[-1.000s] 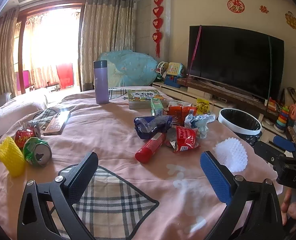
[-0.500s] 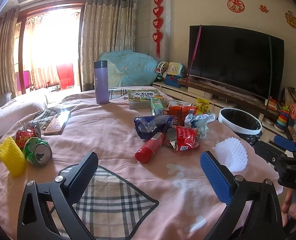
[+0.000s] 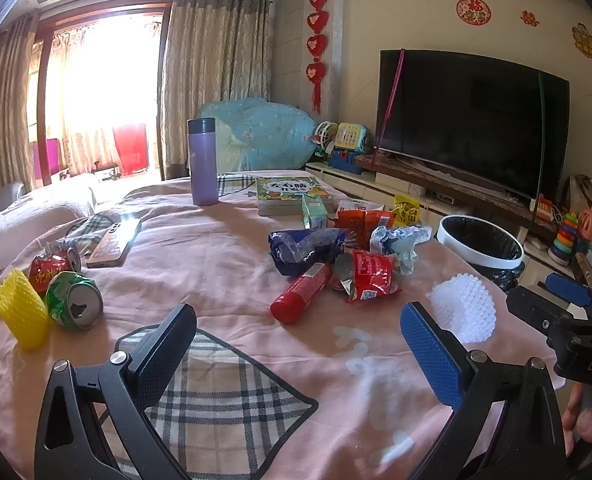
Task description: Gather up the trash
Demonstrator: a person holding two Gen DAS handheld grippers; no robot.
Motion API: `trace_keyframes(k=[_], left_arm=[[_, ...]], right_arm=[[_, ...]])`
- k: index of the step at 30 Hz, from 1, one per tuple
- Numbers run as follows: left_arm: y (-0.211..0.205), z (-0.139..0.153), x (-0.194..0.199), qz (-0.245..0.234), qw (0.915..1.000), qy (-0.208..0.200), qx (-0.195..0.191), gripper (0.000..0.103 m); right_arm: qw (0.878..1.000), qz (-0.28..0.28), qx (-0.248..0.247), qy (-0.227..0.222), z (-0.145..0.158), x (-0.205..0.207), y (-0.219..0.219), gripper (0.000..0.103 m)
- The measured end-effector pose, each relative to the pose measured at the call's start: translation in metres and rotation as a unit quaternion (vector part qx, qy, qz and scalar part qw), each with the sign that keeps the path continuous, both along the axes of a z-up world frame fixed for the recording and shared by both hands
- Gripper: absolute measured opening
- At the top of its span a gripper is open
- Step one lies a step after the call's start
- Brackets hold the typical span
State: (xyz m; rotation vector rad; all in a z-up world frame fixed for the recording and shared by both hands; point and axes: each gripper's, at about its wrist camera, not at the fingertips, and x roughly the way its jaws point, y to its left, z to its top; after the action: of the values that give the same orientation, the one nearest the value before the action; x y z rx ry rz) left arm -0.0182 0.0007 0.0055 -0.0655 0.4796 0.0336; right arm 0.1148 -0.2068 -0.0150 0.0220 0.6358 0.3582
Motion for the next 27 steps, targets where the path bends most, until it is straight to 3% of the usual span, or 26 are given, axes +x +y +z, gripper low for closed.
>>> trace_keyframes(k=[17,27], left_arm=[[0.001,-0.002,0.002,-0.001,1.0000,0.002,-0.001,0.102],[0.009,-0.010,0.023,-0.006,0.9993,0.036,-0.010,0.098]], right_arm=[[1.000,-0.008,-0.001,0.012,-0.004,-0.023,0.012,0.103],[0.999,-0.015,0.001,0.036,-0.009,-0.020,0.006,0.102]])
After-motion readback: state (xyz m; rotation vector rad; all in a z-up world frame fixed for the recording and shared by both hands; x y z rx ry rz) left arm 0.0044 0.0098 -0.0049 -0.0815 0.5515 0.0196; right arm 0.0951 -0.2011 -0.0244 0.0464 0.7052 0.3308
